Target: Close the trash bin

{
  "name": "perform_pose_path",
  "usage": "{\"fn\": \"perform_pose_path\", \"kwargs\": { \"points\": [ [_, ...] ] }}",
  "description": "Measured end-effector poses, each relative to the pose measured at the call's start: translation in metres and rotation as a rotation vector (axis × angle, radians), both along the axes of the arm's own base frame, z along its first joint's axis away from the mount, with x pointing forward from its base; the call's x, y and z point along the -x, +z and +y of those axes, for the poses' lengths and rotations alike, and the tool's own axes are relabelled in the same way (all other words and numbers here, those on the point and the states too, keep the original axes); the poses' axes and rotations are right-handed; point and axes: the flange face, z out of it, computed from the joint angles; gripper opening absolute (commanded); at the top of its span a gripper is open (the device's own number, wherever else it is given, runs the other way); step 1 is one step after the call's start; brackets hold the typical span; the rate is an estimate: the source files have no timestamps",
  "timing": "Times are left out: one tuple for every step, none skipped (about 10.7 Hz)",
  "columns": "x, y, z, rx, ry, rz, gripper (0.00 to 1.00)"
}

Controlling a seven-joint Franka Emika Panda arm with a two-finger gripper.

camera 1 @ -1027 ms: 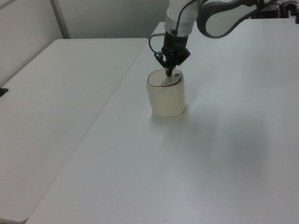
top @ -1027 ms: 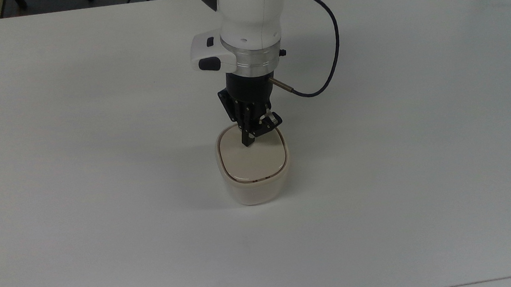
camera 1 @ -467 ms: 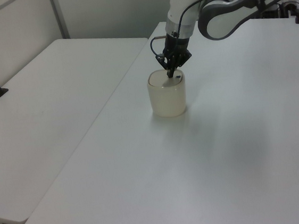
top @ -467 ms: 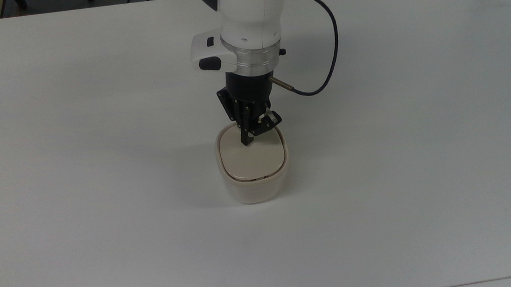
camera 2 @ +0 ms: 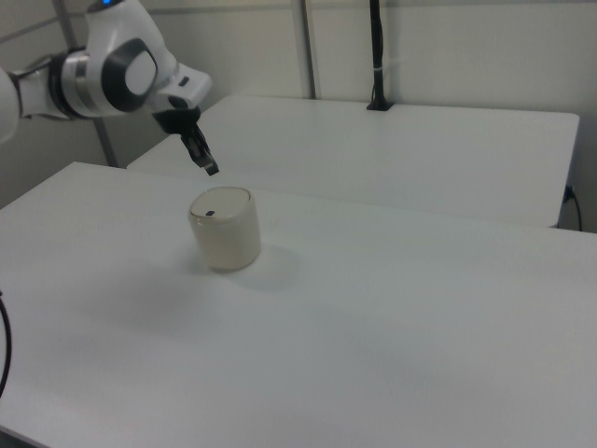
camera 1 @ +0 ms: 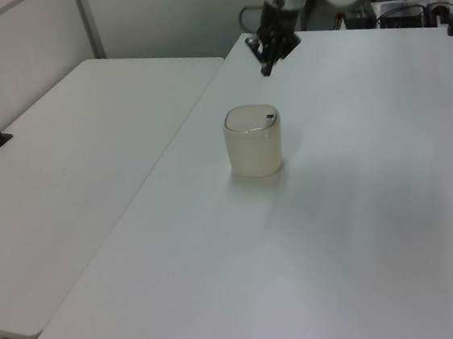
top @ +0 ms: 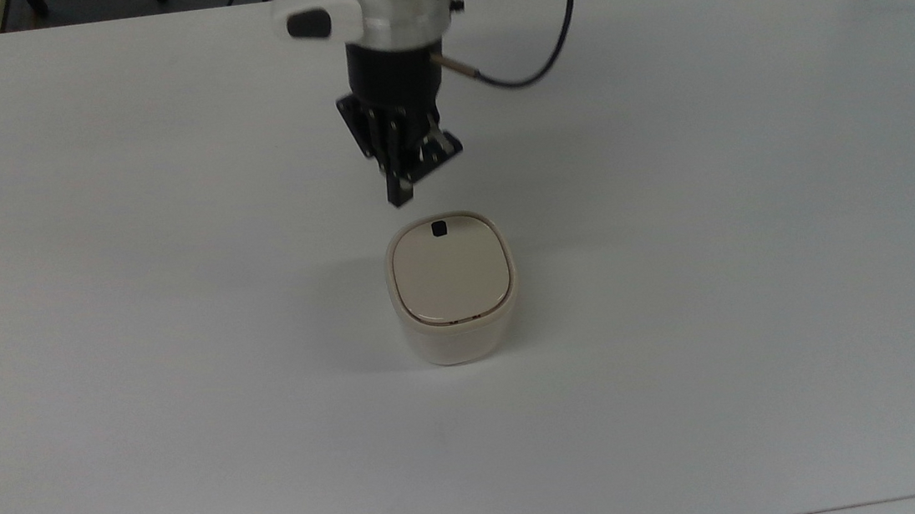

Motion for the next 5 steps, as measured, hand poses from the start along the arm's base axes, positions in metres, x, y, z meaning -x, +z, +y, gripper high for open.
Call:
{"fn": "perform_pose_path", "kwargs": {
  "points": [
    [0.015, 0.019, -0.004, 0.01, 0.036, 0.041, 1.0],
    [0.031, 0.036, -0.008, 0.025, 0.063, 0.081, 1.0],
    [0.044, 0.05, -0.011, 0.042, 0.087, 0.115, 1.0],
    [0.055, 0.058, -0.013, 0.052, 0.111, 0.147, 1.0],
    [0.064, 0.064, -0.018, 0.048, 0.146, 0.181, 1.0]
  ]
}}
